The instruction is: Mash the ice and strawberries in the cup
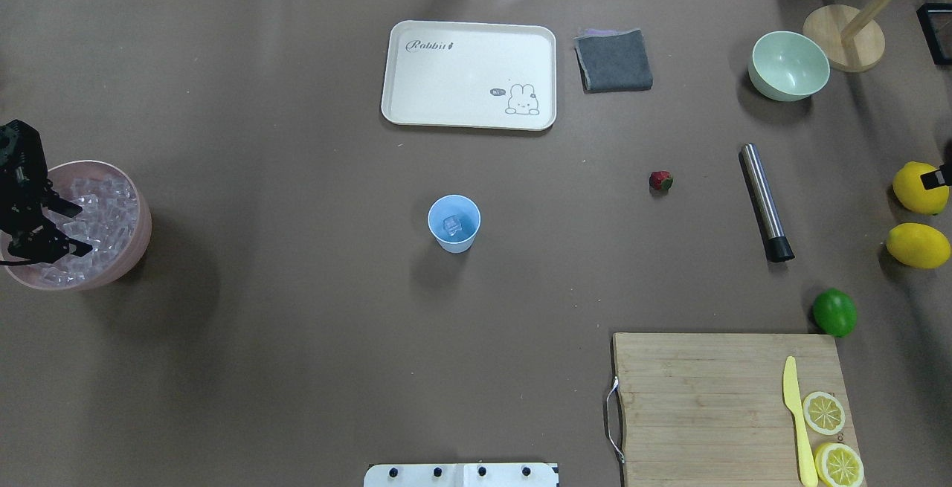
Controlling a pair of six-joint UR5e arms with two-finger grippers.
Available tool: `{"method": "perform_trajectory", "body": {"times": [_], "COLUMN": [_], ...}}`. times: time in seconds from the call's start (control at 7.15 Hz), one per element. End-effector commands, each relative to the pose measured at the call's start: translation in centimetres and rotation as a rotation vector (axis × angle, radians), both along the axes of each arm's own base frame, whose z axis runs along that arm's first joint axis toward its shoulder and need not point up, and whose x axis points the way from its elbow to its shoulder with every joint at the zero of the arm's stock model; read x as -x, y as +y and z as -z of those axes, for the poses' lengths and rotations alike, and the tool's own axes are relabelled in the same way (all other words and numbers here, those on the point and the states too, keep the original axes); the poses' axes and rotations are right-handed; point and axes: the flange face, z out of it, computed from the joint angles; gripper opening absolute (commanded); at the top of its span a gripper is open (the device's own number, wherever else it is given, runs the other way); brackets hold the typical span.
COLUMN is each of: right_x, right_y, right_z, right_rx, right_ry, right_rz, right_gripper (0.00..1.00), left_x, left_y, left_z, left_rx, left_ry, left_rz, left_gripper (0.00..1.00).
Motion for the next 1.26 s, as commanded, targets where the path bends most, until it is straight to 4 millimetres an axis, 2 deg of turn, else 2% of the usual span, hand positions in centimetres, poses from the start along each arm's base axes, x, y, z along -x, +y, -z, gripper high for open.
{"method": "perform_trajectory", "body": {"times": [0.0,0.14,0.28,0.42,0.56,0.7,0.84,1.12], "right_x": [0.0,-0.1,-0.2,-0.2,-0.1,-0.1,-0.1,-0.1], "right_y": [-0.3,-0.1,-0.2,-0.3,-0.4,-0.4,-0.4,-0.4], "right_z": [0.4,0.3,0.3,0.6,0.7,0.7,0.6,0.6], "right_rx": [-0.013,-0.010,-0.012,-0.015,-0.016,-0.016,-0.015,-0.015], "right_ry": [0.004,0.005,0.005,0.003,0.004,0.004,0.004,0.004], "right_rz": [-0.004,-0.003,-0.005,-0.008,-0.009,-0.009,-0.009,-0.009], "right_gripper": [1.00,1.00,1.00,1.00,1.00,1.00,1.00,1.00], "left_x": [0.1,-0.8,-1.0,-1.2,-1.2,-1.2,-1.3,-0.9], "left_y": [0.6,1.1,1.2,1.1,1.3,1.3,1.1,0.4], "left_z": [-0.8,-0.5,-1.2,-1.2,-1.3,-1.3,-1.1,-0.3], "left_rx": [0.009,0.000,0.006,0.004,0.006,0.007,0.004,0.002], "left_ry": [-0.006,0.001,-0.005,-0.003,-0.004,-0.004,-0.003,0.008], "left_rz": [-0.004,-0.024,-0.030,-0.035,-0.036,-0.036,-0.036,-0.022], "left_gripper": [0.78,0.77,0.77,0.77,0.72,0.28,0.00,0.00]}}
